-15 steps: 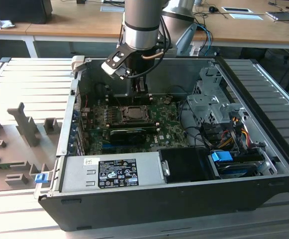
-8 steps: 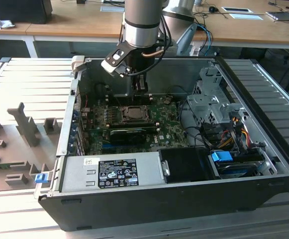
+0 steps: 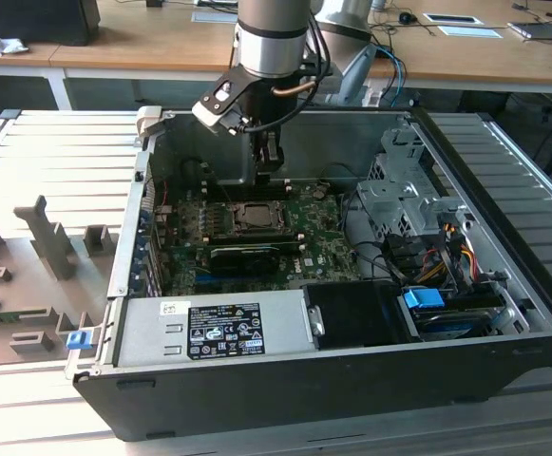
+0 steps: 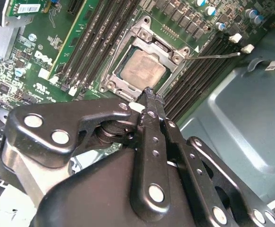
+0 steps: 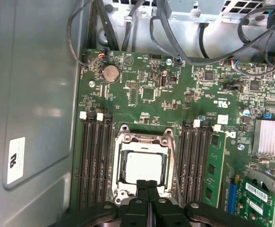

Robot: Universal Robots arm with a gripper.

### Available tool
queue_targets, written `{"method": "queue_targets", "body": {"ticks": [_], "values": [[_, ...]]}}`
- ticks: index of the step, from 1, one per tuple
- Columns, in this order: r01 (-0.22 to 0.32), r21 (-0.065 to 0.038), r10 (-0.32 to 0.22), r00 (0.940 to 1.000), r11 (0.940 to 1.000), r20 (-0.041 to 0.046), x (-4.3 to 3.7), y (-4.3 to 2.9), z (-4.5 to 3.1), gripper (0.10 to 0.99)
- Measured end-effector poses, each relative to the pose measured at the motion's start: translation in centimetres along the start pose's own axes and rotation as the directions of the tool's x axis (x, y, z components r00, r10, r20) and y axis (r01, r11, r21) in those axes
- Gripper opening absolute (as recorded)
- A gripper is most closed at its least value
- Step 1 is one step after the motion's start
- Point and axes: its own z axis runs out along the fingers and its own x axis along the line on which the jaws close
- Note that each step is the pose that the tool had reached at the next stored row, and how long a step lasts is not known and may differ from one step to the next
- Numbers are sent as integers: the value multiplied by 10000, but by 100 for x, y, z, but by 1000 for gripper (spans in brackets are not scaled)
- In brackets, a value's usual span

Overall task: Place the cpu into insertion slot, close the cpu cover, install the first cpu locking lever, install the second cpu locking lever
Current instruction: 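Install the first cpu locking lever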

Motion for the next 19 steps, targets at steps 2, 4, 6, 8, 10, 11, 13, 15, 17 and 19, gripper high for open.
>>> {"method": "queue_targets", "body": {"ticks": [2,4,6,8,10,11,13,15,17,19], "values": [[297,6,-297,9996,9996,0,0,0,-1,106],[700,16,-700,9976,9975,2,0,0,0,106],[1019,24,-1019,9948,9948,3,0,0,0,106],[1280,30,-1280,9918,9918,3,0,0,0,106],[1471,35,-1471,9891,9891,3,0,0,0,106],[1542,37,-1542,9880,9880,3,0,0,0,106],[1760,42,-1760,9844,9844,3,0,0,0,106],[1997,48,-1997,9799,9798,3,0,0,0,106],[2234,54,-2234,9747,9747,3,0,0,0,106],[2392,58,-2392,9710,9710,2,0,0,0,106]]}}
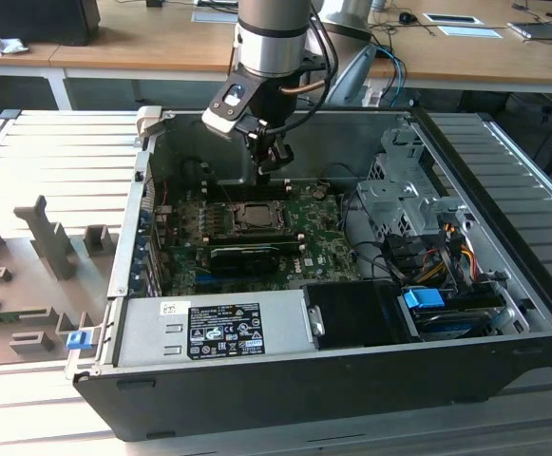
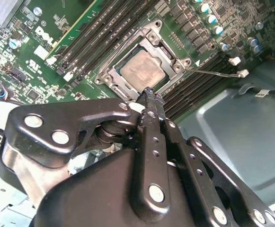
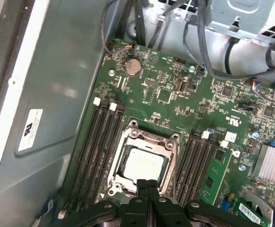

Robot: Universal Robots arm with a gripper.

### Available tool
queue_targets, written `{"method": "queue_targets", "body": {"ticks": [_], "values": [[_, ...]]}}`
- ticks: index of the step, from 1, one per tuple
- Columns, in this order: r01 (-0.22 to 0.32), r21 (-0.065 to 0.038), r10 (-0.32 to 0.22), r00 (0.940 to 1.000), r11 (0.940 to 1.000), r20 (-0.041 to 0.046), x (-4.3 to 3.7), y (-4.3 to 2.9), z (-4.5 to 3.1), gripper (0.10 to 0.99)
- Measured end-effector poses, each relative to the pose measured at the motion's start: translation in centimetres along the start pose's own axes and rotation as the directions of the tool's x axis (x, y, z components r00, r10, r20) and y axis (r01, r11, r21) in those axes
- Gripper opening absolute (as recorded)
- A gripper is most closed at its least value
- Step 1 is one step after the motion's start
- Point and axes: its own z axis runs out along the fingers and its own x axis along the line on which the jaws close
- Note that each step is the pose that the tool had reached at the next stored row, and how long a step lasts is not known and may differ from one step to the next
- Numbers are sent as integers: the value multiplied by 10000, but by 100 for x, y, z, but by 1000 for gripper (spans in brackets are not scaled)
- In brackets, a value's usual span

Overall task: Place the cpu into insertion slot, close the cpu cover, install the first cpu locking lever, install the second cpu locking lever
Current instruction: 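Install the first cpu locking lever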

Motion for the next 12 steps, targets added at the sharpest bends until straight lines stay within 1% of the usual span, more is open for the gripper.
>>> {"method": "queue_targets", "body": {"ticks": [5,12], "values": [[368,9,-368,9993,9993,1,0,0,0,106],[940,23,-940,9956,9956,3,0,0,0,106]]}}
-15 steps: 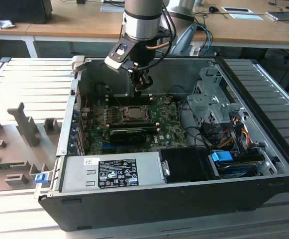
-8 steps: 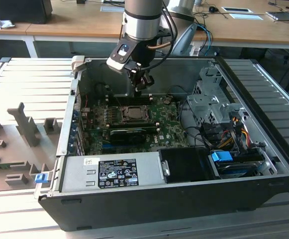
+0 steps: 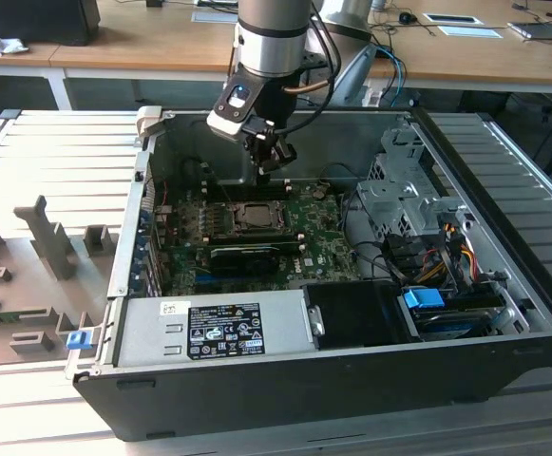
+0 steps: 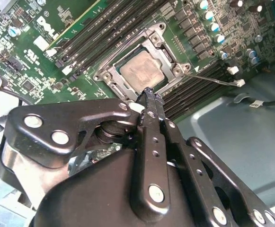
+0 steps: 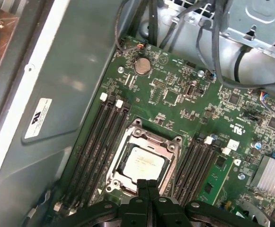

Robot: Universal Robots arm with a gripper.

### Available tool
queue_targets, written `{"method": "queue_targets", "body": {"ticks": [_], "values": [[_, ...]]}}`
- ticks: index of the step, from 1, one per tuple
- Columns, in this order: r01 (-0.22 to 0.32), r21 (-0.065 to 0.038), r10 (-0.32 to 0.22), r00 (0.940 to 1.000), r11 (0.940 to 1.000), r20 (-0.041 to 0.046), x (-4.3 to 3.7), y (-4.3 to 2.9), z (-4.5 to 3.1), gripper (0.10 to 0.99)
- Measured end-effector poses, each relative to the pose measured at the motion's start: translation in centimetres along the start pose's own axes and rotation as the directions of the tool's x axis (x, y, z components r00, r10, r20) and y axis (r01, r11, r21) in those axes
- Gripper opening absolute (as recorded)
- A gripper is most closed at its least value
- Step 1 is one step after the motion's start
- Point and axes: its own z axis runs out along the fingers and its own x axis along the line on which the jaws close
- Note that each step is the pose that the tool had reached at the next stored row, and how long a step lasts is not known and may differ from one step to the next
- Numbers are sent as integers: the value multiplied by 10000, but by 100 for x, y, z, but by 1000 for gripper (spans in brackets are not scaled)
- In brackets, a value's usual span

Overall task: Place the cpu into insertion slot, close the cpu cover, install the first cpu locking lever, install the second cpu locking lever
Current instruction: 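Install the first cpu locking lever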

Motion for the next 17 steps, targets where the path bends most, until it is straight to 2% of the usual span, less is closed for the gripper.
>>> {"method": "queue_targets", "body": {"ticks": [11,17], "values": [[853,21,-853,9964,9964,3,0,0,0,106],[1738,43,-1738,9848,9848,4,0,0,0,106]]}}
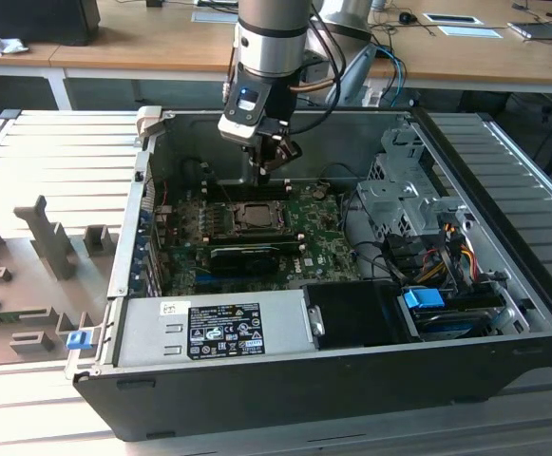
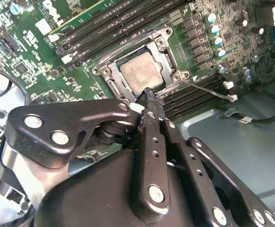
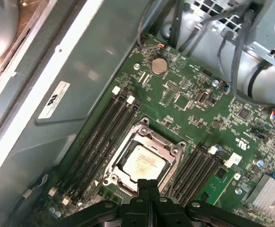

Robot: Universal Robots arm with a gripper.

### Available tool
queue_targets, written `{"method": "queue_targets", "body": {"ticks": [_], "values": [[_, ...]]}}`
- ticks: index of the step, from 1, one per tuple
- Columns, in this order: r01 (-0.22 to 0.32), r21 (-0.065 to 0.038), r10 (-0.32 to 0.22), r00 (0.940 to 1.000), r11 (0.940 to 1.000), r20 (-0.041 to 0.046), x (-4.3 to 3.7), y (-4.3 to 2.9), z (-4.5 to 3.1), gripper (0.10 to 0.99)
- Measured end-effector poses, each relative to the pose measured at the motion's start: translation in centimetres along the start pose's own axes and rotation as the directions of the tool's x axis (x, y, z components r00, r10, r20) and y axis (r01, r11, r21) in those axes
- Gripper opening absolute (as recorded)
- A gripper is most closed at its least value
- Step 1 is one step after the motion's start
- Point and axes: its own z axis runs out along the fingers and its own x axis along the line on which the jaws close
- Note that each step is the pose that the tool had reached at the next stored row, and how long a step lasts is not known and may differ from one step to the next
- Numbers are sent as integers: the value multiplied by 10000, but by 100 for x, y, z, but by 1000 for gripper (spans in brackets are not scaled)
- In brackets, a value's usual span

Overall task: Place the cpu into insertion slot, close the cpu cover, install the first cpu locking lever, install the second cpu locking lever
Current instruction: 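Install the first cpu locking lever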

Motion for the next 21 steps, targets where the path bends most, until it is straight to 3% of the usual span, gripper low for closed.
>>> {"method": "queue_targets", "body": {"ticks": [6,11,13,14,15,18,21], "values": [[1013,24,-1013,9949,9948,3,0,0,0,106],[1788,44,-1788,9839,9839,3,0,0,0,106],[2552,62,-2552,9669,9669,3,0,0,0,106],[2738,66,-2738,9618,9618,3,-2,-4,0,106],[3342,80,-3342,9425,9425,1,-3,-2,1,106],[3736,92,-3736,9276,9275,0,-3,-2,2,106],[3919,106,-3920,9200,9199,4,-3,-2,4,106]]}}
